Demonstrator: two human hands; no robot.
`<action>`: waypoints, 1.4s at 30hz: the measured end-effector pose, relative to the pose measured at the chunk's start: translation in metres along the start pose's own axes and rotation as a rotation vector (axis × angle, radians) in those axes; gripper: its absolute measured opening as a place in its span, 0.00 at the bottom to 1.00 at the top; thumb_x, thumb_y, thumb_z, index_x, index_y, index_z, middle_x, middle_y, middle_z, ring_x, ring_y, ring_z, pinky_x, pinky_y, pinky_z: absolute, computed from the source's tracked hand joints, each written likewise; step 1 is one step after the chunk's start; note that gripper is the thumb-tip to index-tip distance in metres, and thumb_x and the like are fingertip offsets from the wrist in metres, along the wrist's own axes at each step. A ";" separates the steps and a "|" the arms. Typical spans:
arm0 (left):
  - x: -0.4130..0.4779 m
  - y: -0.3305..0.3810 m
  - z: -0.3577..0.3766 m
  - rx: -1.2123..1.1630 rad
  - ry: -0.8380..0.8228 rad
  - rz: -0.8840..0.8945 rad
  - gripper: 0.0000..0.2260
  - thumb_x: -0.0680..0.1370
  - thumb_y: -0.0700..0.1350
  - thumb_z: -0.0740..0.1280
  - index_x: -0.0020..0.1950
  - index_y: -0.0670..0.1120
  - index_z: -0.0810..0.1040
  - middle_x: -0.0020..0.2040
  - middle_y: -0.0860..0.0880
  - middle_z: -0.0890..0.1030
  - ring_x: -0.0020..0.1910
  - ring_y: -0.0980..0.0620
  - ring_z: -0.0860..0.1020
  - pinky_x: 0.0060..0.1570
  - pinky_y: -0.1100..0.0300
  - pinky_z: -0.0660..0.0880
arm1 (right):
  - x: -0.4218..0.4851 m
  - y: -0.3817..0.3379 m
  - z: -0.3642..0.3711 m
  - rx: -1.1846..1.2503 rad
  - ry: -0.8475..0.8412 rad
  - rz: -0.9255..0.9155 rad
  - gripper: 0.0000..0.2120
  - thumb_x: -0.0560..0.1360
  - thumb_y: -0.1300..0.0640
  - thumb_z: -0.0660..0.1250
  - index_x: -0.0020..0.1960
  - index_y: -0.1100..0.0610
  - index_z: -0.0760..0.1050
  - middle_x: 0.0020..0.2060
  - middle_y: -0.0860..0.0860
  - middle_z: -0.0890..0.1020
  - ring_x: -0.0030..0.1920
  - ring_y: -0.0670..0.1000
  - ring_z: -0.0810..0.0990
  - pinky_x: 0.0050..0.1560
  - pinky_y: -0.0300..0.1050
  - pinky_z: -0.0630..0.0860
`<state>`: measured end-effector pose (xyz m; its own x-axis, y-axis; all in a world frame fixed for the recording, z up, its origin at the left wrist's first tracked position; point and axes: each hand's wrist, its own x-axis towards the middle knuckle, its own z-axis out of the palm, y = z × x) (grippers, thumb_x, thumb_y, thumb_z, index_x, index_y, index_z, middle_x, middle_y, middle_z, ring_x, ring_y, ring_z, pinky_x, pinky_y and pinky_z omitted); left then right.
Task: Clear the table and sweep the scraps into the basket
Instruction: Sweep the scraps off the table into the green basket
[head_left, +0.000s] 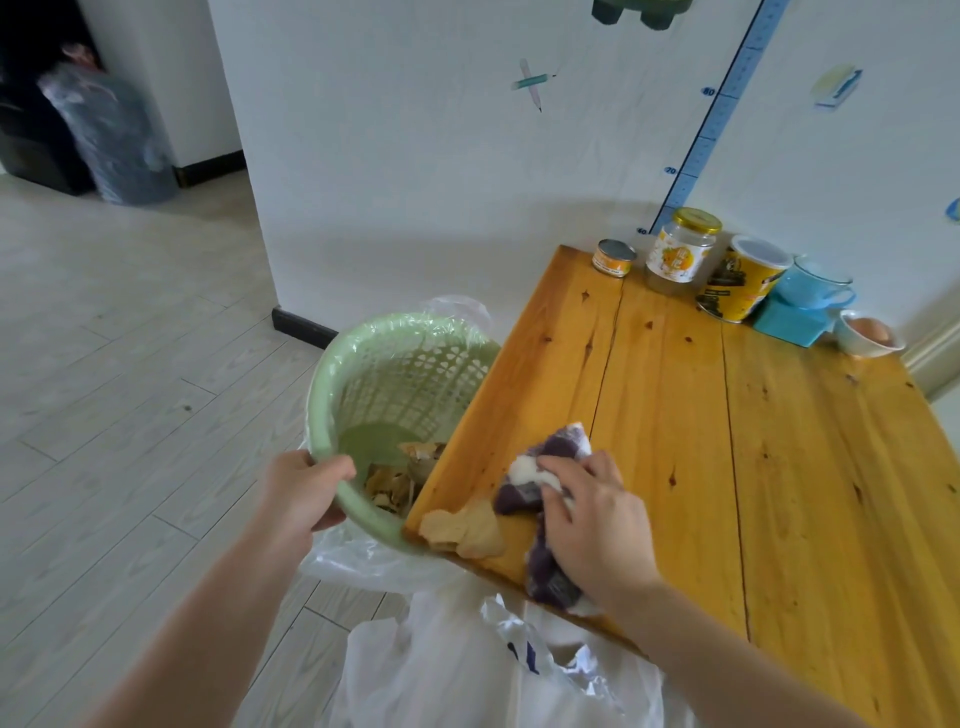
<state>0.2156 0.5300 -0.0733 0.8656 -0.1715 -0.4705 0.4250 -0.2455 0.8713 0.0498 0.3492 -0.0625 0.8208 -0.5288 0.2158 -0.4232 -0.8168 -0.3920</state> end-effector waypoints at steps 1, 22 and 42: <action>-0.002 -0.002 -0.002 -0.001 -0.004 -0.003 0.02 0.72 0.33 0.65 0.39 0.36 0.74 0.40 0.36 0.77 0.38 0.41 0.77 0.41 0.51 0.77 | 0.006 -0.010 0.008 -0.004 0.003 0.011 0.12 0.72 0.60 0.68 0.55 0.55 0.79 0.48 0.57 0.78 0.26 0.52 0.75 0.23 0.34 0.66; -0.002 -0.004 -0.014 -0.037 0.038 -0.035 0.04 0.73 0.33 0.65 0.39 0.38 0.72 0.36 0.39 0.78 0.33 0.43 0.78 0.33 0.55 0.78 | 0.096 -0.062 0.015 0.283 0.143 -0.018 0.16 0.78 0.60 0.59 0.65 0.54 0.72 0.59 0.56 0.71 0.37 0.44 0.72 0.33 0.30 0.71; -0.011 -0.005 -0.022 -0.057 0.005 -0.033 0.03 0.72 0.31 0.63 0.39 0.37 0.73 0.35 0.39 0.77 0.32 0.43 0.77 0.33 0.54 0.76 | 0.006 -0.059 0.031 -0.082 0.109 -0.198 0.10 0.62 0.61 0.67 0.42 0.52 0.80 0.36 0.54 0.77 0.18 0.46 0.68 0.14 0.33 0.61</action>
<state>0.2096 0.5543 -0.0695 0.8523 -0.1596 -0.4981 0.4671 -0.1964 0.8621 0.0914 0.4016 -0.0655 0.8464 -0.3744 0.3788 -0.2911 -0.9208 -0.2597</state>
